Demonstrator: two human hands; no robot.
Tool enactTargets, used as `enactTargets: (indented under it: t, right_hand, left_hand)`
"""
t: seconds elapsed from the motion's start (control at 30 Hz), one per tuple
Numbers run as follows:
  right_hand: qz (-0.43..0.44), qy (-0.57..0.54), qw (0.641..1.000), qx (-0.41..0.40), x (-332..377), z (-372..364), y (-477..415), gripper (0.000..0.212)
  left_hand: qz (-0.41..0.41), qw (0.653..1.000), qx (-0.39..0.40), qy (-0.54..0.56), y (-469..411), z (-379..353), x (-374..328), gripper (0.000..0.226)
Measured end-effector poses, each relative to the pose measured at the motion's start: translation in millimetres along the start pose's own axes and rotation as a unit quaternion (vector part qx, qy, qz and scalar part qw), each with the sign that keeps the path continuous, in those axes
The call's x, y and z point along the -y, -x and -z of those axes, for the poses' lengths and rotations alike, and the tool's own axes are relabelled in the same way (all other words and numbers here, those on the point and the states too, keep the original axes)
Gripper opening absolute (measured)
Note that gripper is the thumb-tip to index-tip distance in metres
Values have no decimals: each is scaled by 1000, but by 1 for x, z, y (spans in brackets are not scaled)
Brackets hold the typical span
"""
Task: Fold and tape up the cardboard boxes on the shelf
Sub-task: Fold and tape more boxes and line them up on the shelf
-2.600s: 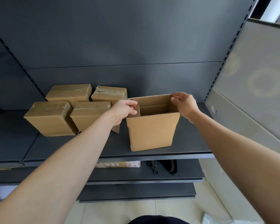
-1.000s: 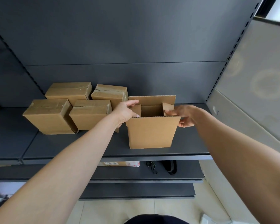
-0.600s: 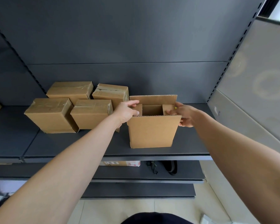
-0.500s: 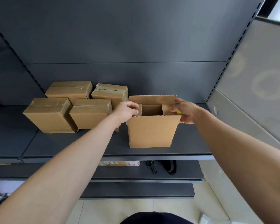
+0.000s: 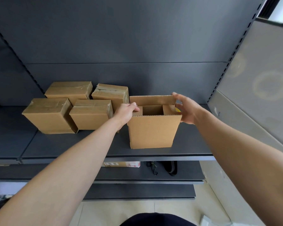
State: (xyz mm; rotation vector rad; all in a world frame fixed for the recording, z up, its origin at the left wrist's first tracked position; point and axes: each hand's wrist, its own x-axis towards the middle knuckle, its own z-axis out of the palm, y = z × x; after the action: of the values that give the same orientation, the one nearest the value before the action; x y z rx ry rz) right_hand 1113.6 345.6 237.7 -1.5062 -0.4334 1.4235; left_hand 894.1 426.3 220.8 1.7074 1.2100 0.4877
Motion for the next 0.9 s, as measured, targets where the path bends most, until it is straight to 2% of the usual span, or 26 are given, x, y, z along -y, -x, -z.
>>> enactTargets:
  t: [0.1,0.2,0.3,0.4,0.43,0.5,0.57,0.63,0.73,0.8,0.9]
  right_hand:
    - [-13,4,1000,-22,7,-5,1,46]
    - [-12,9,994,-109,6,-13,-2,44]
    - [-5,13,989,-146,1,-18,-5,50]
    - [0,14,987,-162,0,-19,-6,54]
    - [2,14,986,-166,0,-20,-6,54]
    - [4,12,986,-167,1,-20,-6,52]
    - [4,4,986,-164,1,-20,-6,48]
    - [4,-9,988,-156,0,-19,-6,43]
    - [9,-27,989,-145,-1,-18,-6,34]
    - [10,-26,989,-147,-2,-19,-6,30]
    - [9,-22,988,-152,-5,-18,-8,30]
  left_hand:
    - [5,1000,-27,7,1,-4,0,56]
    - [6,999,-21,23,4,-1,1,66]
    - [1,996,88,28,11,13,0,78]
    - [5,978,202,60,13,22,3,116]
    - [-2,973,225,51,14,24,5,115]
    - [-13,973,228,22,14,24,6,77]
    - [-16,981,192,12,11,25,9,44]
    - [-6,984,173,31,7,23,13,38]
    - [11,989,144,45,6,19,13,42]
    - [12,993,103,46,5,15,13,44]
    - [15,999,22,27,2,7,12,33]
